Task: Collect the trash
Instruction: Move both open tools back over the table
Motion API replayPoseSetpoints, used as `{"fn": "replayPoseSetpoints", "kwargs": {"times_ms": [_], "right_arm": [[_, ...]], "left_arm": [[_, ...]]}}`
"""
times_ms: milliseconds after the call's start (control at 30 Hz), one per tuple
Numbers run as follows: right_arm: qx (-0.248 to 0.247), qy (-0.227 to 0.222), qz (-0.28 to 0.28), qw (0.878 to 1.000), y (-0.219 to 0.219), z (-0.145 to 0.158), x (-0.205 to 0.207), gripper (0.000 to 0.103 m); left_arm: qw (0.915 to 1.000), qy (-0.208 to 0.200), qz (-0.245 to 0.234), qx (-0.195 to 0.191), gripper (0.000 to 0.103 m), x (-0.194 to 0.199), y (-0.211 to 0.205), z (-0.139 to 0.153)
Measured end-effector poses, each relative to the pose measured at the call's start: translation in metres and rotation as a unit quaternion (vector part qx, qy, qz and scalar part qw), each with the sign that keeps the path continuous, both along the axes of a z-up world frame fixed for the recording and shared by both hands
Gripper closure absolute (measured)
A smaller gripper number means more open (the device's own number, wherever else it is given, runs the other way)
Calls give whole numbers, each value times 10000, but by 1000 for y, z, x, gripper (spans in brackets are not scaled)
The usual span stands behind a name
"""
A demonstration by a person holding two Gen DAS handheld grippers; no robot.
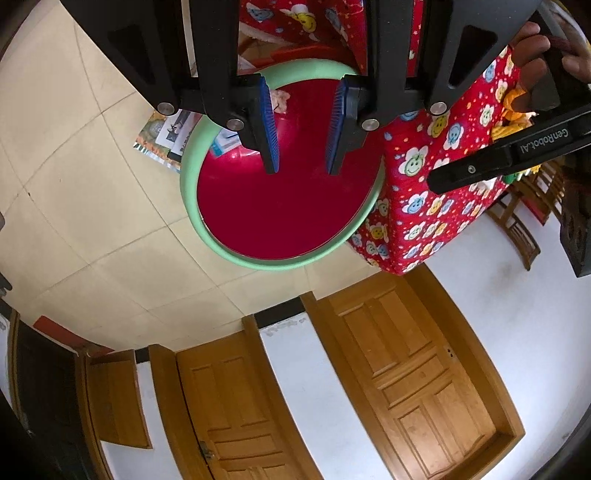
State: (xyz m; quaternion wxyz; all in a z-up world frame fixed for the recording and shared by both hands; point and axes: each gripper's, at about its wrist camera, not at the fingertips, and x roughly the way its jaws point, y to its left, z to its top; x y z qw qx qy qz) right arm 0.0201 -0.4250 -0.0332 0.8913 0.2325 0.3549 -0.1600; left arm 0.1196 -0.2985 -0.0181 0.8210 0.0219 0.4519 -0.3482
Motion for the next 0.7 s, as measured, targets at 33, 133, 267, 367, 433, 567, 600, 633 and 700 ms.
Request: {"fn": "replayPoseSetpoints", "kwargs": {"times_ms": [33, 133, 267, 367, 433, 567, 600, 633, 700], "right_arm": [[-8, -3, 19, 10000, 2, 1, 0, 77], [-26, -7, 82, 10000, 8, 4, 1, 74], [-62, -45, 182, 9998, 16, 10, 1, 66], [-93, -96, 257, 9996, 25, 15, 1, 61], [-117, -119, 316, 9994, 31, 18, 2, 59], [-135, -138, 440, 9988, 42, 22, 6, 57], [-137, -135, 464, 9987, 44, 22, 6, 57], [-133, -136, 496, 9986, 47, 23, 6, 56], [-121, -135, 568, 9982, 53, 24, 8, 56]], "left_arm": [[10000, 8, 31, -22, 46, -1, 4, 1], [9998, 23, 167, -55, 46, -3, 18, 5], [9993, 15, 357, -135, 46, -5, 38, 11], [9986, -35, 511, -159, 46, -8, 54, 17], [9979, -82, 625, -148, 46, -10, 63, 20], [9964, -122, 803, -244, 46, -13, 85, 26], [9959, -138, 853, -265, 46, -14, 91, 27], [9956, -149, 885, -275, 46, -13, 95, 28], [9945, -182, 985, -295, 46, -14, 105, 30]]}}
